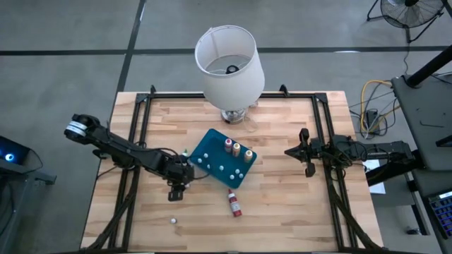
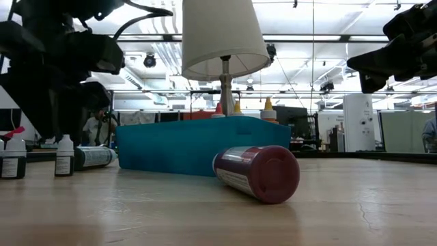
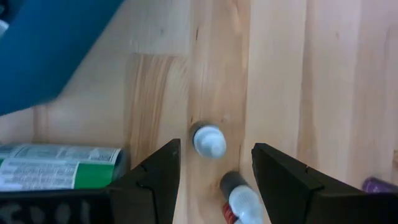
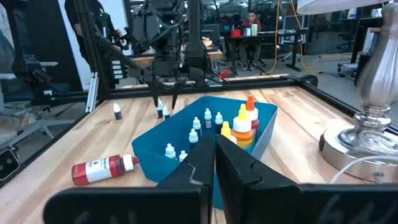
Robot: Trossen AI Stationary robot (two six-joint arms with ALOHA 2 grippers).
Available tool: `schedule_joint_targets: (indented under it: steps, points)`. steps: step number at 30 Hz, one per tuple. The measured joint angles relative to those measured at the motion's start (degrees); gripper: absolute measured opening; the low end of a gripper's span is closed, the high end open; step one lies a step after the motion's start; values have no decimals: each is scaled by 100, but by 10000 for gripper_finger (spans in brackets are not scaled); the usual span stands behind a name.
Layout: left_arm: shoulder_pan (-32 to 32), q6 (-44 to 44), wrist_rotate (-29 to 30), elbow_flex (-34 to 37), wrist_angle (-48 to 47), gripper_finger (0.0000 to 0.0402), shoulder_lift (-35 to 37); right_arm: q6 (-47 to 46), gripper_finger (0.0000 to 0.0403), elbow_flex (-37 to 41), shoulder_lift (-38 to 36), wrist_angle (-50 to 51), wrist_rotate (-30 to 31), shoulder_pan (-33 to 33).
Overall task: Pick & Place food coloring
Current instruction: Put the small black food coloring bottle into the blue container
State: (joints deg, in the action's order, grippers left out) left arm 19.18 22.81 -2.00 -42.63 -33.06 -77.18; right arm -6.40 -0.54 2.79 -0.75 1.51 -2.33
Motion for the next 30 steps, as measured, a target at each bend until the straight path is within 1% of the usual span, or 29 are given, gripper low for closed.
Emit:
schedule_joint_targets:
  steps: [11, 18, 21, 30]
  points:
    - [-28, -27, 107, 0, 233, 170, -349, -1, 9, 1, 1, 0, 1, -2]
    - [-39, -22, 105, -2, 265, 163, -383, -1, 8, 1, 2, 0, 1, 1]
    - [-46, -20, 103, -2, 264, 144, -383, -1, 8, 1, 0, 0, 1, -1]
    - [-63, -17, 85, -4, 262, 54, -383, 0, 8, 1, 0, 1, -1, -1]
